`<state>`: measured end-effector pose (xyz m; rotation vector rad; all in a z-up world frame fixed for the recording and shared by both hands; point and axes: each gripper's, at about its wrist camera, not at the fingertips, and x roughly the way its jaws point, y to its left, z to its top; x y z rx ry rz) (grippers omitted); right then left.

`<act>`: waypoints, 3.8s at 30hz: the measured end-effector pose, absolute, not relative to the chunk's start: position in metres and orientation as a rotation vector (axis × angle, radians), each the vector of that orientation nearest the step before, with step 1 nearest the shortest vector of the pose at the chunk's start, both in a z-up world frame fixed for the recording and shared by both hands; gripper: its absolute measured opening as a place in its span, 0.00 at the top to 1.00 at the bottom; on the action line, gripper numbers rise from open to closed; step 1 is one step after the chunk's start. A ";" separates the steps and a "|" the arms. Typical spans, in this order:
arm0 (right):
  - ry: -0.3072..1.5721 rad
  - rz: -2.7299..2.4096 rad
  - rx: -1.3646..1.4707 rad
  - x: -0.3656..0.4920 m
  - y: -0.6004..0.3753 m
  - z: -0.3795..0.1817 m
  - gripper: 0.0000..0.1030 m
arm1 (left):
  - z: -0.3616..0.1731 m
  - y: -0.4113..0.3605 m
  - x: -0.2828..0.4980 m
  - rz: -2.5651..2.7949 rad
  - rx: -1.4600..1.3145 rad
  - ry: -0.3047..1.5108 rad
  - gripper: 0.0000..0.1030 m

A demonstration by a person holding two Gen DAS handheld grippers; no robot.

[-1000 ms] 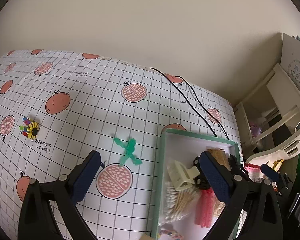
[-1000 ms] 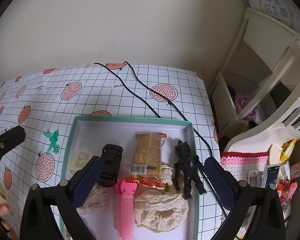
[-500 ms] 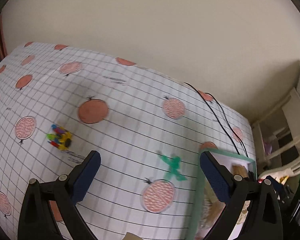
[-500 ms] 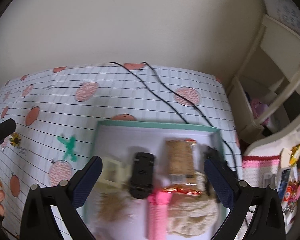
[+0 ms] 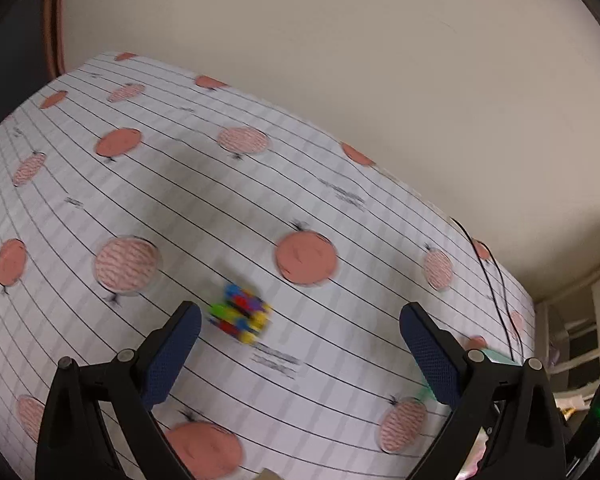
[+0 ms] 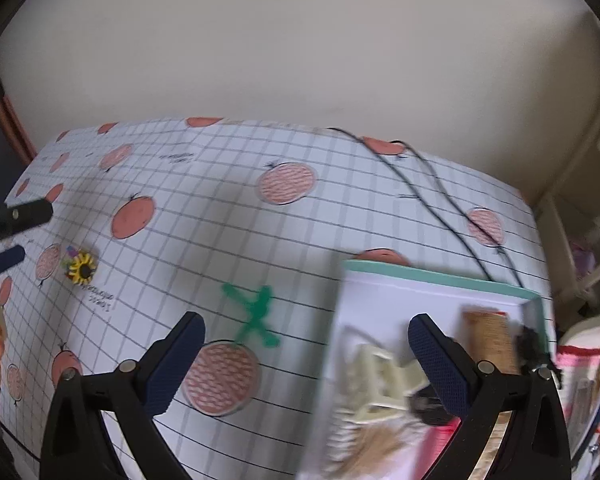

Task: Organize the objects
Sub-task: 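Withdraw both tools from the tray back over the table, then close right tool on the green stick figure while left tool grasps the block cluster, then lift the green figure and block cluster with both tools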

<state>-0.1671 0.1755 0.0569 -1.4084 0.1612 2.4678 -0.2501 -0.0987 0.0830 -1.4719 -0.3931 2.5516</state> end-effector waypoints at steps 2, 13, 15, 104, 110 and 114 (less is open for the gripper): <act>0.163 2.474 -1.422 -0.172 0.166 0.051 0.00 | 0.081 -0.109 -0.255 2.566 -1.474 -0.406 0.03; 0.176 2.484 -1.449 -0.191 0.152 0.021 0.03 | 0.039 -0.115 -0.267 2.540 -1.511 -0.378 0.03; 0.177 2.477 -1.451 -0.192 0.153 0.018 0.06 | 0.032 -0.112 -0.268 2.538 -1.503 -0.352 0.03; 0.312 2.482 -1.437 -0.189 0.177 0.017 0.67 | 0.054 -0.079 -0.252 2.428 -1.521 -0.252 0.61; 0.304 2.496 -1.441 -0.191 0.172 0.016 0.67 | 0.054 -0.078 -0.252 2.426 -1.521 -0.244 0.61; 0.332 2.516 -1.439 -0.192 0.171 0.015 0.67 | 0.053 -0.077 -0.252 2.424 -1.529 -0.246 0.61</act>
